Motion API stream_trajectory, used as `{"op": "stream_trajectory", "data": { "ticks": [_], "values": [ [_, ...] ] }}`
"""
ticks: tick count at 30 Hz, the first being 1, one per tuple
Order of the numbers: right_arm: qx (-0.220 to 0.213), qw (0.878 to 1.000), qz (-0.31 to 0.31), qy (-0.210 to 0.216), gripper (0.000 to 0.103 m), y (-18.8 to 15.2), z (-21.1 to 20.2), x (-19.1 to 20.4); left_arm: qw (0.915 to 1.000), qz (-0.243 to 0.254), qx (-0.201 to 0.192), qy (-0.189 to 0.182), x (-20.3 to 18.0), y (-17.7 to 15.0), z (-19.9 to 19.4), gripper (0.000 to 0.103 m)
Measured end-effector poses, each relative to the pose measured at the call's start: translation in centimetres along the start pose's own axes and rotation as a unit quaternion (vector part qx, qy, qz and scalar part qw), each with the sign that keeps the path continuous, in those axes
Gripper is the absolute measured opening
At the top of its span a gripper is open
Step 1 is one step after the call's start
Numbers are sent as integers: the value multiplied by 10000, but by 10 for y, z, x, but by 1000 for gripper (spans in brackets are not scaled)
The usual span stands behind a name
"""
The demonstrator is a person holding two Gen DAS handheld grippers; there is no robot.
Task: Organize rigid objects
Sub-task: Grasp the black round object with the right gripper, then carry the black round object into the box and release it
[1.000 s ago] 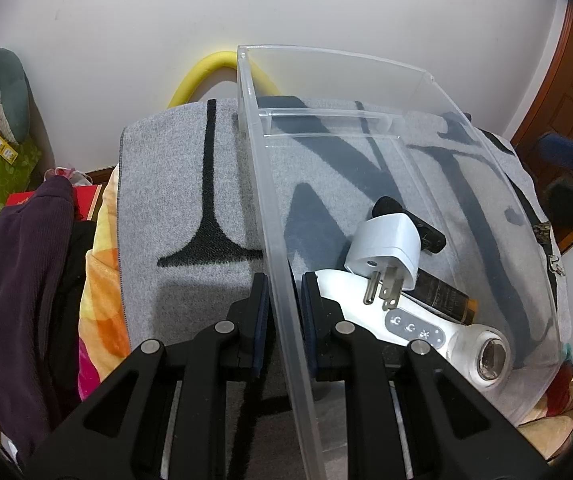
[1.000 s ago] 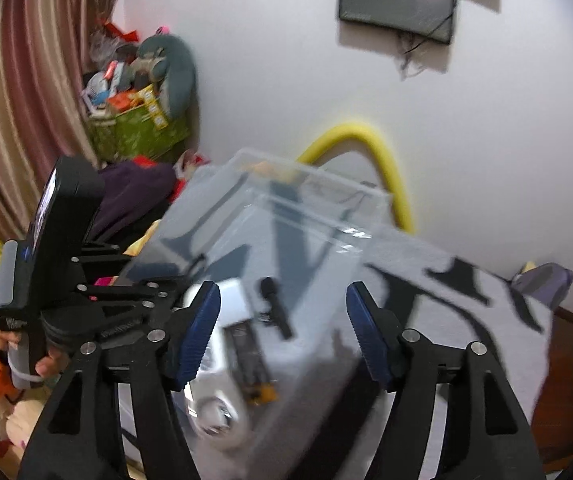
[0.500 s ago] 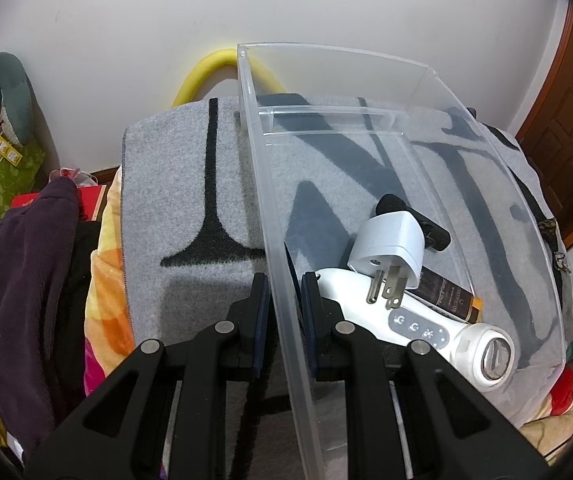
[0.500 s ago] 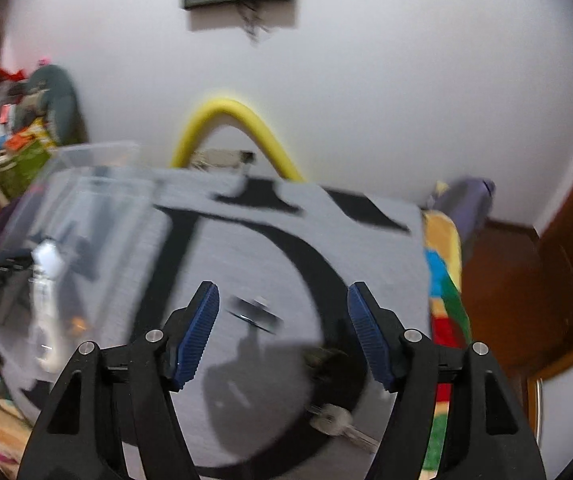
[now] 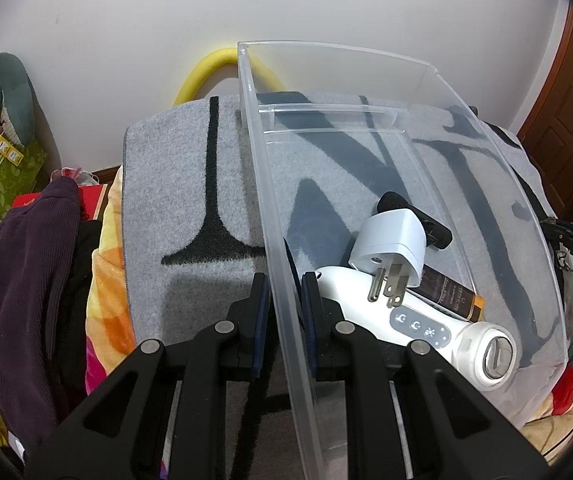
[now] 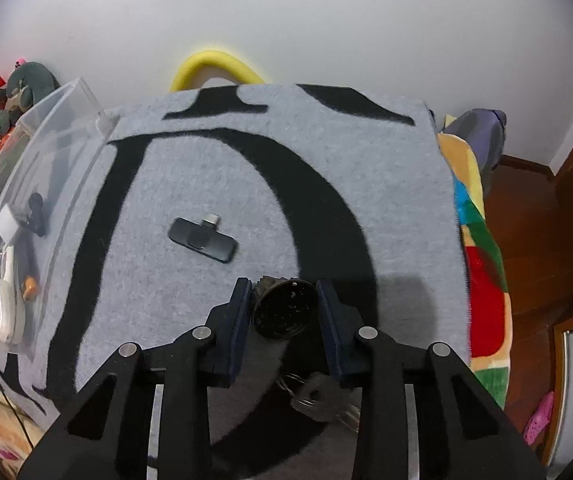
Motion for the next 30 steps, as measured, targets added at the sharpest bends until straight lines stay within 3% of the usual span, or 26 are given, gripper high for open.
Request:
{"op": "stream_trajectory", "data": {
  "ticks": [4, 11, 19, 24, 30],
  "values": [
    [-240, 9993, -207, -175, 30, 8, -14, 11, 10000, 2, -4, -16, 1, 0, 0, 16],
    [-782, 9953, -551, -127, 30, 42, -50, 40, 10000, -21, -16, -52, 2, 0, 0, 16],
    [-1475, 9805, -1272, 278, 30, 90, -86, 118, 10000, -33, -24, -74, 1, -1, -1, 16],
    [-1525, 9717, -1713, 571, 30, 103, -82, 166, 10000, -26, -25, -73, 1, -1, -1, 16],
    [-1224, 9652, -2163, 817, 30, 103, -52, 215, 10000, -37, -22, -87, 0, -1, -1, 16]
  ]
}}
Point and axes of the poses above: each gripper's, at about its wrist camera, not at the fingertips, and z roughly the way its jaws point, x to its left, y to its top, the point moved 5 cm from there along z, roughly the way its jaws point, and after that the axes turned 15 degrees about -z, right-handed, at the moved point
